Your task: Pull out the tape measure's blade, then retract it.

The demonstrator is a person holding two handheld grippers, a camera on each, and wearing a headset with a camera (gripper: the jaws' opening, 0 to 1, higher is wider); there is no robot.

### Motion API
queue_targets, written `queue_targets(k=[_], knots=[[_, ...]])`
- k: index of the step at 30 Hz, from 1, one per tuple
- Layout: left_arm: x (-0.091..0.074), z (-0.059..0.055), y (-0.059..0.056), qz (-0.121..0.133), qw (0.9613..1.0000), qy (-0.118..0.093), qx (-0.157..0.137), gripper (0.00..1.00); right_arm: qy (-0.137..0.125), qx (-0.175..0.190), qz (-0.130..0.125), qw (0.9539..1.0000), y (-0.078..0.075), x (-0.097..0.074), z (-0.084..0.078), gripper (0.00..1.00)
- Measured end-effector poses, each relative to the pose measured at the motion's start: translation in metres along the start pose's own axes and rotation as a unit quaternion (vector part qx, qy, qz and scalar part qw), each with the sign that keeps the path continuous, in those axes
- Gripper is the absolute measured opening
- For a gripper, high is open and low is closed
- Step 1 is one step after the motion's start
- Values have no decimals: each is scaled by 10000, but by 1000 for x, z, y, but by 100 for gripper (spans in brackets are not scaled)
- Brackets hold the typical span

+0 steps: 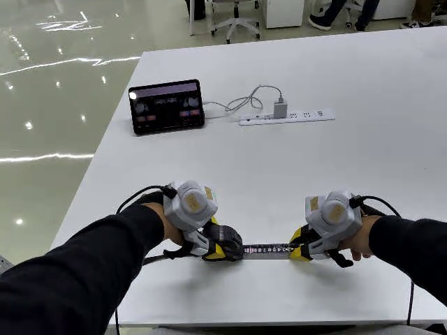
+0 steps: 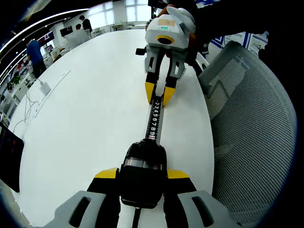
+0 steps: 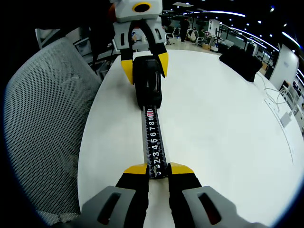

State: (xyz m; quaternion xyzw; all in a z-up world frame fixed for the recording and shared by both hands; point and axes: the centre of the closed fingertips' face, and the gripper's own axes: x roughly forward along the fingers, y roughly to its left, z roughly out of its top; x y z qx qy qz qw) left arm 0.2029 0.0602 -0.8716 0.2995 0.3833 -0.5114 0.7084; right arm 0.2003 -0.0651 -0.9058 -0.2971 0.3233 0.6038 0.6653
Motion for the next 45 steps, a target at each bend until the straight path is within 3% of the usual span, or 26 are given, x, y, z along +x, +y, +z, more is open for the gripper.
queue_targets(k=[32,45], knots=[[-1,0,-2,129,9999,-87,-49,31,113,-1,-15,9999,-2,-13,-17,10],[-1,-1,-1,119,9999,-83,-89,31,181,50,-18,9998,-6,-22,-31,10]])
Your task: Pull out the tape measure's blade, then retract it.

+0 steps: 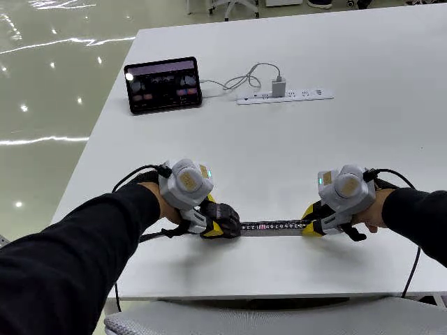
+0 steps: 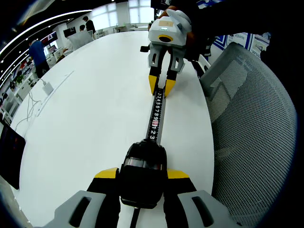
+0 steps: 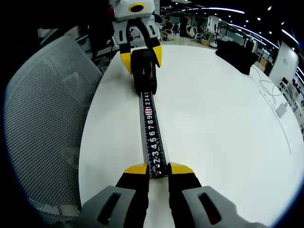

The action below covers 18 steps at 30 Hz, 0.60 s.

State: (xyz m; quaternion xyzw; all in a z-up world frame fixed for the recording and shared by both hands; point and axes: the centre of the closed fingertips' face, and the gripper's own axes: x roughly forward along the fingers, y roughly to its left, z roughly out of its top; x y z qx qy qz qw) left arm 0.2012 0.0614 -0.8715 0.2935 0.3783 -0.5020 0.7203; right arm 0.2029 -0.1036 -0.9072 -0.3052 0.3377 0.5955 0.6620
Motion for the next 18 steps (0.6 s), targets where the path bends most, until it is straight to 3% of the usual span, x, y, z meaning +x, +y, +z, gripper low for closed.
queue_targets(k=[18], knots=[[2,2,-1,-4,10000,2,-35,31,62,61,-5,10000,0,-9,-11,11]])
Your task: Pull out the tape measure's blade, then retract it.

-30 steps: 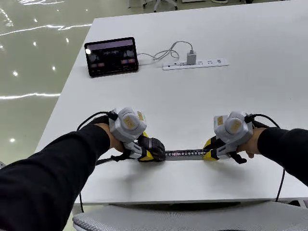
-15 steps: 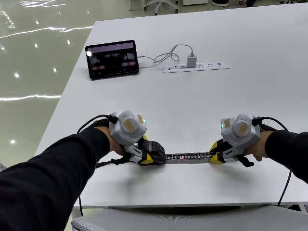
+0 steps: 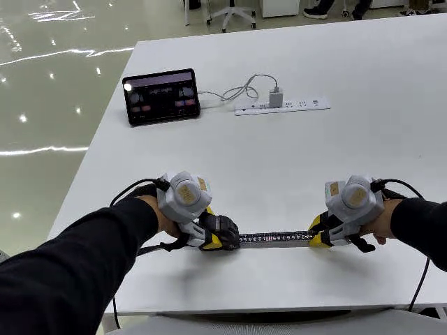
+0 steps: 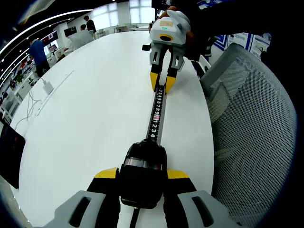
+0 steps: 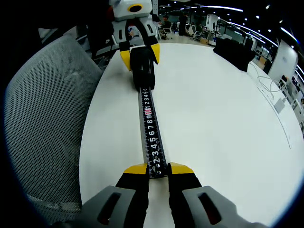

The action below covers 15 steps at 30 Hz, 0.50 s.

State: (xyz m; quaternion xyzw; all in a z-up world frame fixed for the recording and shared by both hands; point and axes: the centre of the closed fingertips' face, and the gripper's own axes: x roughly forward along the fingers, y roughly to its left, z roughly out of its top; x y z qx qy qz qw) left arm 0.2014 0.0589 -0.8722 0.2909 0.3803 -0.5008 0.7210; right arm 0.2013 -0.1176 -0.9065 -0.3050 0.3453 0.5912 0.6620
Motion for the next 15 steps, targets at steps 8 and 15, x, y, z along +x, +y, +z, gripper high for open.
queue_targets(k=[8,15], knots=[[0,1,0,19,10000,-17,-22,31,2,63,-34,10000,-3,-5,-7,11],[0,2,0,28,10000,-23,-31,31,-14,92,-47,9999,-3,-8,-10,11]])
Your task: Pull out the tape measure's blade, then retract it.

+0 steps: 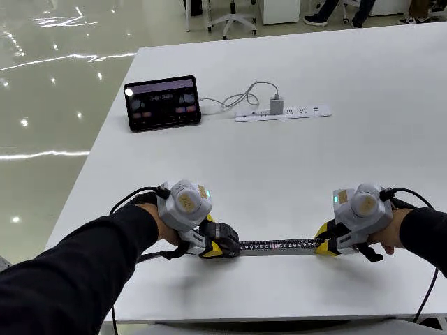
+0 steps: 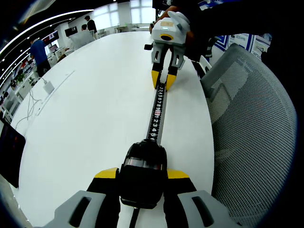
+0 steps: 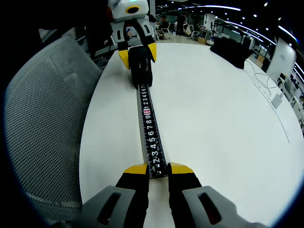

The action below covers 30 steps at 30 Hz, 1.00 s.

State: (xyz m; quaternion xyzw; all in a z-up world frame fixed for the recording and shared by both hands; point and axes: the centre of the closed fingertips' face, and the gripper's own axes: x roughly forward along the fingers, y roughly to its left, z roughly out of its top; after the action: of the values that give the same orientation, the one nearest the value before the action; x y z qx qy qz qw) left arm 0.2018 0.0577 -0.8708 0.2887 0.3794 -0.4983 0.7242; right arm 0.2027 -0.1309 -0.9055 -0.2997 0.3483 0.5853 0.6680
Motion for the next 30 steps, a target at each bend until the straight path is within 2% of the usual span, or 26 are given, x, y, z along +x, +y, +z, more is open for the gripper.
queue_targets(k=[30], knots=[[-1,-1,-1,16,10000,-2,-21,31,52,117,-71,9999,2,-12,-10,11]])
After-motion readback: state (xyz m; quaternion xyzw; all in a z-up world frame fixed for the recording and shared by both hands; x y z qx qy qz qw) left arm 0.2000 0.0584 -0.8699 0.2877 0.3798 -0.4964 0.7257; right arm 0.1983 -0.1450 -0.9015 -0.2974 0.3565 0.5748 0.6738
